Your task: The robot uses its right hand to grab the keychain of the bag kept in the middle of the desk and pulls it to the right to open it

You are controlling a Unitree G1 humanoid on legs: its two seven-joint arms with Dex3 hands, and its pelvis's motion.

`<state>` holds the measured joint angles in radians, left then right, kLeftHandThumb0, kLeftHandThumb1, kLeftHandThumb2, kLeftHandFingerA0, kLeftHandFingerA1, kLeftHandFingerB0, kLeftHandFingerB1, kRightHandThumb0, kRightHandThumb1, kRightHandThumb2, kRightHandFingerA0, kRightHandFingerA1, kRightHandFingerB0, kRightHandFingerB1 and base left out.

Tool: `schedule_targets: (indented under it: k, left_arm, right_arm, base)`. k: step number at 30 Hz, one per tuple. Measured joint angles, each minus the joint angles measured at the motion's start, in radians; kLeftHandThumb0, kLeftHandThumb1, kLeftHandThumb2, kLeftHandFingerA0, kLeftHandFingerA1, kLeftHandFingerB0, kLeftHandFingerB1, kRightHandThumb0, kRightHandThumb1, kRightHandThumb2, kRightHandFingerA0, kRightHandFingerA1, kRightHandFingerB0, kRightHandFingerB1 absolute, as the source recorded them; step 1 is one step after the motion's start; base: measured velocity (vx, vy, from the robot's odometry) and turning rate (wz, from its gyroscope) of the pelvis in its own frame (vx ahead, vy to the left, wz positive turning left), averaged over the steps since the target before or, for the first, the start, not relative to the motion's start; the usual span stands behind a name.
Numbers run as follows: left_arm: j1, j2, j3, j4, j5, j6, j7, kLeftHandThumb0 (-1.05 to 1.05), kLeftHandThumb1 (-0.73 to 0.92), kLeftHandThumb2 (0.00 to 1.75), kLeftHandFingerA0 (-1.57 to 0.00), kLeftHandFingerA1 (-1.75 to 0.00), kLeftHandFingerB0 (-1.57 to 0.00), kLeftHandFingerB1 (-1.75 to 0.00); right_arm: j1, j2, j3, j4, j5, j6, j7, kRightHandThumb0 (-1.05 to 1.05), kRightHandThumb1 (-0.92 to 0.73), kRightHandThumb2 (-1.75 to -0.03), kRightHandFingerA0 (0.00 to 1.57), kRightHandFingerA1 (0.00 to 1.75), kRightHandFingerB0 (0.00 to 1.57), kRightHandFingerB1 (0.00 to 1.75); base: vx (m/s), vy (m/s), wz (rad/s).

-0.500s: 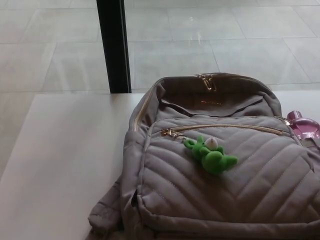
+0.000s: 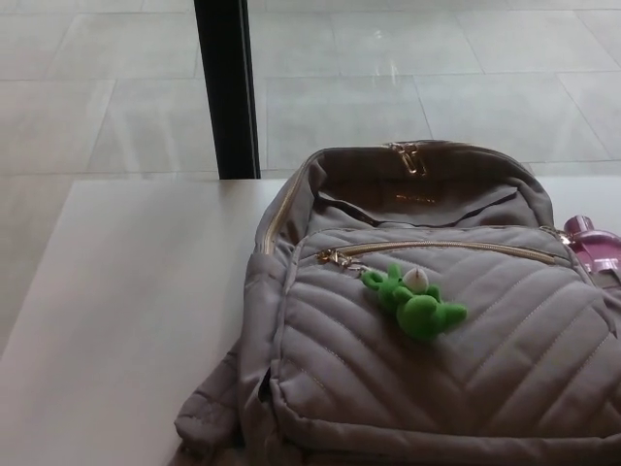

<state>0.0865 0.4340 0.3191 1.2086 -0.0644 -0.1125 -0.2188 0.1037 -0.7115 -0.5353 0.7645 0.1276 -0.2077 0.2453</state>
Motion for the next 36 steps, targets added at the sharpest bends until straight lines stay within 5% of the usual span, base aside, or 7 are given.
schedule_targets:
  k: [16, 18, 22, 23, 29, 30, 36]
  left_arm:
    - [-0.001, -0.003, -0.001, 0.001, 0.002, 0.000, -0.004, -0.53, 0.59, 0.58, -0.52, -0.49, -0.46, -0.40]
    - [-0.001, -0.003, -0.002, 0.000, 0.002, 0.000, -0.004, -0.53, 0.59, 0.58, -0.55, -0.50, -0.47, -0.40]
    - [0.000, -0.003, -0.004, 0.000, 0.002, 0.000, -0.004, -0.57, 0.46, 0.84, -0.52, -0.61, -0.42, -0.53]
    - [0.000, -0.003, -0.005, 0.000, 0.002, 0.000, -0.004, -0.53, 0.59, 0.57, -0.55, -0.50, -0.47, -0.40]
    - [0.001, -0.003, -0.006, 0.000, 0.002, 0.000, -0.005, -0.59, 0.45, 0.82, -0.49, -0.59, -0.41, -0.53]
    - [0.002, -0.003, -0.006, 0.000, 0.002, 0.000, -0.005, -0.55, 0.58, 0.58, -0.54, -0.49, -0.45, -0.41]
    - [0.004, -0.003, -0.008, 0.000, 0.002, 0.000, -0.006, -0.52, 0.57, 0.57, -0.55, -0.50, -0.46, -0.41]
  right_arm:
    - [-0.185, 0.044, 0.113, -0.526, 0.000, 0.094, 0.000, -0.81, -0.62, -0.60, 0.51, 0.52, 0.24, 0.28]
    - [-0.207, 0.053, 0.141, -0.589, 0.000, 0.111, 0.000, -0.92, -0.57, -0.92, 0.45, 0.58, 0.16, 0.40]
    - [-0.247, 0.073, 0.215, -0.732, -0.002, 0.154, 0.002, -0.80, -0.65, -0.60, 0.54, 0.54, 0.26, 0.30]
    - [-0.254, 0.077, 0.233, -0.763, -0.002, 0.165, 0.003, -0.83, -0.55, -0.94, 0.48, 0.60, 0.19, 0.43]
    - [-0.279, 0.087, 0.344, -0.956, -0.003, 0.239, 0.013, -0.77, -0.66, -0.61, 0.52, 0.54, 0.26, 0.31]
    - [-0.282, 0.087, 0.357, -0.977, -0.003, 0.248, 0.015, -0.78, -0.53, -0.94, 0.47, 0.62, 0.17, 0.43]
    - [-0.301, 0.089, 0.459, -1.131, -0.003, 0.333, 0.026, -0.70, -0.63, -0.60, 0.53, 0.55, 0.33, 0.33]
  base:
    - [0.00, 0.000, 0.00]
    - [0.00, 0.000, 0.00]
    - [0.00, 0.000, 0.00]
    - [0.00, 0.000, 0.00]
    - [0.00, 0.000, 0.00]
    - [0.00, 0.000, 0.00]
    - [0.00, 0.000, 0.00]
